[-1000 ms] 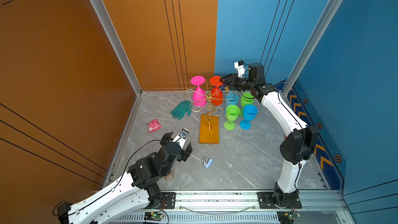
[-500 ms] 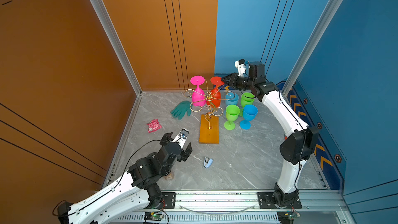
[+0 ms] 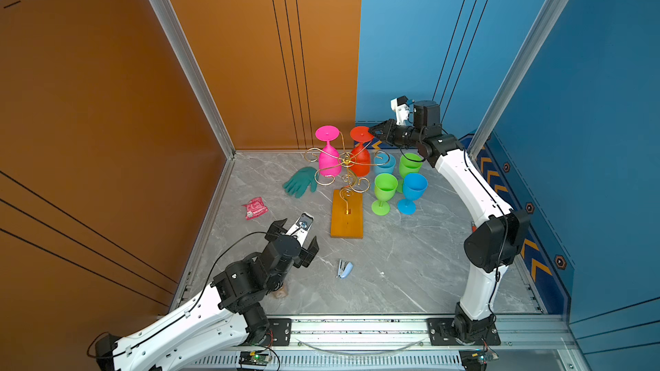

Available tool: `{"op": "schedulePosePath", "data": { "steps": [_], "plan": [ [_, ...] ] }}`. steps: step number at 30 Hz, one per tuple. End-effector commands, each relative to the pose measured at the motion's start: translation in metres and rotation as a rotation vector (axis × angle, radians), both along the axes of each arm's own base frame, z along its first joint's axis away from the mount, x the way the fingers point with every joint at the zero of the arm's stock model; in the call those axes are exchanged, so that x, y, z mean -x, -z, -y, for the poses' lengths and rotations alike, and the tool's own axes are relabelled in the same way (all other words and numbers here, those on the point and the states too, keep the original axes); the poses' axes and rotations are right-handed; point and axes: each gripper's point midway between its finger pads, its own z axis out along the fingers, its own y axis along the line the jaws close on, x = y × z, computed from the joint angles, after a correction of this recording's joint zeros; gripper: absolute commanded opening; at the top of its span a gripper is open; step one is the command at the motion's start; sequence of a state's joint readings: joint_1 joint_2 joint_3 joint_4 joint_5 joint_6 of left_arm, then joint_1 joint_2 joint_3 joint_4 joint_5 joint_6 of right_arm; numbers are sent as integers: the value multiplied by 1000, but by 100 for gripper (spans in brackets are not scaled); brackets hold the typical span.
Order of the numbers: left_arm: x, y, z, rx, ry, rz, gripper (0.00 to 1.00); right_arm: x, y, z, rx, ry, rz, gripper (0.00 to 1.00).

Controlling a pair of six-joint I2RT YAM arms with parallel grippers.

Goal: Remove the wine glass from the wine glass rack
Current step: 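Close the right gripper on the foot of the red glass, then slide the red glass off its hook toward the robot with the right gripper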

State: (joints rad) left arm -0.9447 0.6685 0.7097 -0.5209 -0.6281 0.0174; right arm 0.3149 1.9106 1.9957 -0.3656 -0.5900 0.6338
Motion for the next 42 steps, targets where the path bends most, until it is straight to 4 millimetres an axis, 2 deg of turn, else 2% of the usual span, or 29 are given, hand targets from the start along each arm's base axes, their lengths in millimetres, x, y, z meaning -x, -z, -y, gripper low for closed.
{"op": "schedulePosePath", "data": {
  "steps": [1, 10, 22, 42],
  "plan": [
    [1, -4, -3, -6, -14, 13, 98, -1, -4, 1, 18, 5, 16, 12],
    [1, -4, -4, -5, -15, 13, 98, 1, -11, 4, 10, 6, 28, 7],
    [1, -4, -4, -4, -16, 15, 98, 15, -22, -1, -3, -19, 40, 2],
    [2, -5, -4, -1, -15, 20, 98, 11, -36, 1, -35, 7, 67, 0]
  ]
}}
